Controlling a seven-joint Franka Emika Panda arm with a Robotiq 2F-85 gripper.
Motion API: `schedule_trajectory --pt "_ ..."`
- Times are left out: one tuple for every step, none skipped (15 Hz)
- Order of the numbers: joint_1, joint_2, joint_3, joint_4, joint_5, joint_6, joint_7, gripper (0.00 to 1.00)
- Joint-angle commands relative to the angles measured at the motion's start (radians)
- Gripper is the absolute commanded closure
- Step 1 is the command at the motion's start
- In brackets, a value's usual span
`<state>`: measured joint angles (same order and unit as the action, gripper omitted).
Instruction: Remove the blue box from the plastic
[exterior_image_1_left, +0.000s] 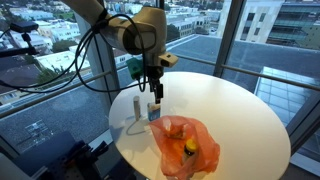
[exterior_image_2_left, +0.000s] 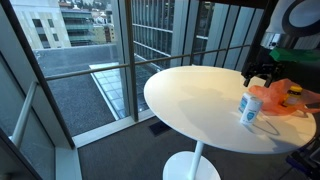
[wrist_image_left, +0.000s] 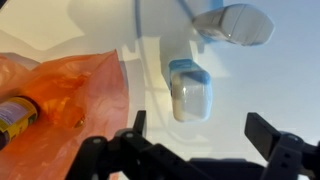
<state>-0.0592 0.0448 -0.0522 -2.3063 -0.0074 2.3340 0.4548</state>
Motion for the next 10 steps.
schedule_trajectory --pt "-0.003 -0.089 -0.011 -0.002 -0.025 -0.076 -0.035 0.00" --pt "-0.006 -0.107 -0.011 0.004 -0.024 -0.104 -0.053 0.00" --pt "-0.008 -0.127 -0.012 0.011 -0.015 -0.151 -0.097 0.00" --pt "-0.010 -0.145 -0.013 0.016 -0.012 -0.187 -0.127 0.00" --pt "-0.013 -0.166 -0.015 0.022 -0.016 -0.233 -0.161 0.00" --pt "-0.017 -0.185 -0.017 0.027 -0.017 -0.273 -0.190 0.00" --pt "-0.020 -0.205 -0.019 0.030 -0.022 -0.311 -0.216 0.00" --pt "-0.023 -0.225 -0.022 0.035 -0.022 -0.350 -0.246 0.00" --pt "-0.027 -0.243 -0.024 0.039 -0.026 -0.385 -0.268 0.00" --pt "-0.030 -0.270 -0.026 0.040 -0.029 -0.422 -0.297 0.00"
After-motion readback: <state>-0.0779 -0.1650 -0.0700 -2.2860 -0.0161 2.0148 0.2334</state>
